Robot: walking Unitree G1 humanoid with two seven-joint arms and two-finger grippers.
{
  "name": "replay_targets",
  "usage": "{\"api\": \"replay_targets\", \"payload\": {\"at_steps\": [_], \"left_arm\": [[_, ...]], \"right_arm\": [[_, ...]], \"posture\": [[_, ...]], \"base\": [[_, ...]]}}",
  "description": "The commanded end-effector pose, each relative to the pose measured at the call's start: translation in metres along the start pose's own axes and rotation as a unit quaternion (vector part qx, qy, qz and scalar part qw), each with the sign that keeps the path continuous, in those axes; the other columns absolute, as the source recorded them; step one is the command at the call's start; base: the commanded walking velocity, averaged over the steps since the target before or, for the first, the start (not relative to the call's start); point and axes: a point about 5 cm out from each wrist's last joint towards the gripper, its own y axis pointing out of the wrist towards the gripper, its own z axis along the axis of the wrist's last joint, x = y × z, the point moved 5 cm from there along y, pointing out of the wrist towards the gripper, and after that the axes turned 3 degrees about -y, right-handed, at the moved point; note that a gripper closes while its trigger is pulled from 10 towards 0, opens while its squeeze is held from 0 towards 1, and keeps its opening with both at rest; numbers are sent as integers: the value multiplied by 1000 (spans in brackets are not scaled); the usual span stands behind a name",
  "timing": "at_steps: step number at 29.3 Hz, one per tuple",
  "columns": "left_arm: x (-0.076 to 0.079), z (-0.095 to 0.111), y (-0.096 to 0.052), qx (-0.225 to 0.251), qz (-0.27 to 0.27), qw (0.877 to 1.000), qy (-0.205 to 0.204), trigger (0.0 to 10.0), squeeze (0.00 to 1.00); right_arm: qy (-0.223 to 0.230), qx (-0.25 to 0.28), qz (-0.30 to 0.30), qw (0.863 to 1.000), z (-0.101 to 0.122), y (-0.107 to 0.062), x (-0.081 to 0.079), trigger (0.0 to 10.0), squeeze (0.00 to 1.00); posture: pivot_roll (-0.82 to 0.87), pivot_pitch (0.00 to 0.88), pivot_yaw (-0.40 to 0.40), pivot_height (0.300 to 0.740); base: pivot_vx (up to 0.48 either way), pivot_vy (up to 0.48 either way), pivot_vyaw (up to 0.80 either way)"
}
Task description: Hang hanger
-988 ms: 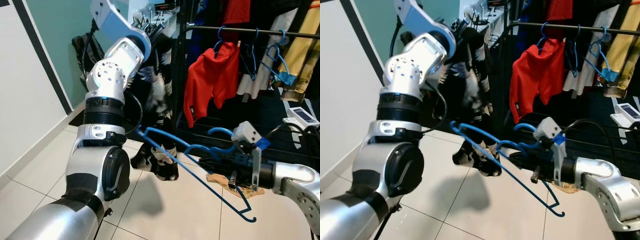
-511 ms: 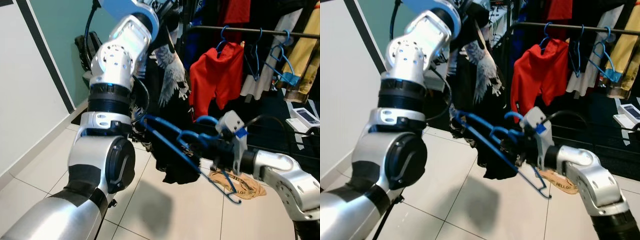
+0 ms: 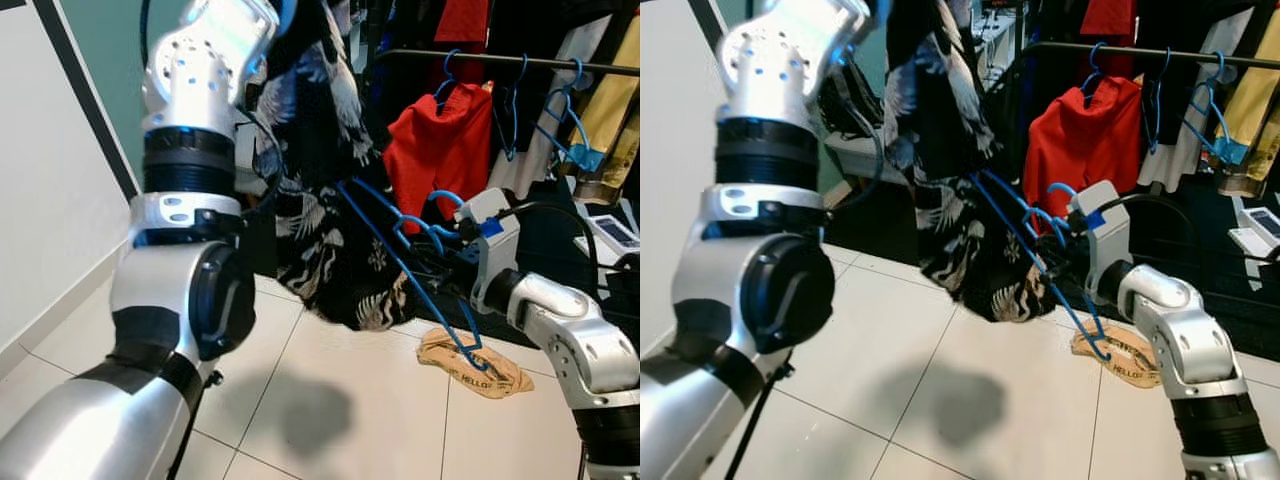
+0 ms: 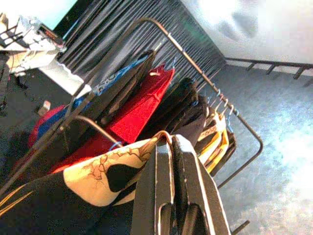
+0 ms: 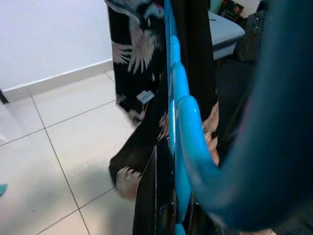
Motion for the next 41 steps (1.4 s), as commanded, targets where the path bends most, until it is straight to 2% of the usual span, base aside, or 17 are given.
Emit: {"api": "replay_targets", "payload": {"at_steps": [1,4,11,16,27,28,29,31,32,34,35,36,37,41], "left_arm": [[27,31,0,38,-36,999,-2,10000,0],[36,39,1,45,-47,998,-7,10000,0],[41,42,2,45,-56,997,-10,10000,0],[54,29,5,27,-70,997,-10,10000,0],[53,25,8,22,-72,997,-13,10000,0],[51,24,8,22,-70,997,-12,10000,0],[47,24,9,22,-66,998,-10,10000,0],[47,24,9,22,-66,998,-10,10000,0],[45,24,9,23,-63,998,-8,10000,0],[45,24,9,23,-63,998,-8,10000,0],[44,24,8,24,-63,998,-9,10000,0],[44,24,8,24,-63,998,-9,10000,0],[44,23,7,24,-63,998,-12,10000,0],[45,23,7,22,-65,997,-17,10000,0]], "right_arm": [[2,-14,-11,1000,-8,3,2,10000,0],[2,-16,-20,1000,-10,5,5,10000,0],[5,-14,-23,1000,-10,7,5,10000,0],[11,0,-10,1000,-5,10,-2,10000,0],[17,26,9,999,4,13,-11,10000,0],[22,35,17,999,7,12,-14,10000,0],[25,37,62,997,8,7,-27,10000,0],[25,37,62,997,8,7,-27,10000,0],[24,28,115,993,4,0,-42,10000,0],[24,28,115,993,4,0,-42,10000,0],[24,12,155,987,-3,-8,-53,10000,0],[24,12,155,987,-3,-8,-53,10000,0],[29,-1,180,983,-8,-13,-60,10000,0],[31,-8,190,981,-10,-15,-62,10000,0]], "posture": [[-18,9,40,740],[-17,7,38,740],[-14,7,42,740],[-12,6,49,740],[-14,6,56,740],[-14,7,56,740],[-12,9,55,740],[-12,9,55,740],[-14,8,53,740],[-14,8,53,740],[-14,8,52,740],[-14,8,52,740],[-16,7,54,740],[-15,5,53,740]], "base": [[0,0,0],[0,0,0],[0,0,0],[0,0,0],[0,0,0],[0,0,0],[0,0,0],[0,0,0],[0,0,0],[0,0,0],[0,0,0],[0,0,0],[0,0,0],[0,0,0]]}}
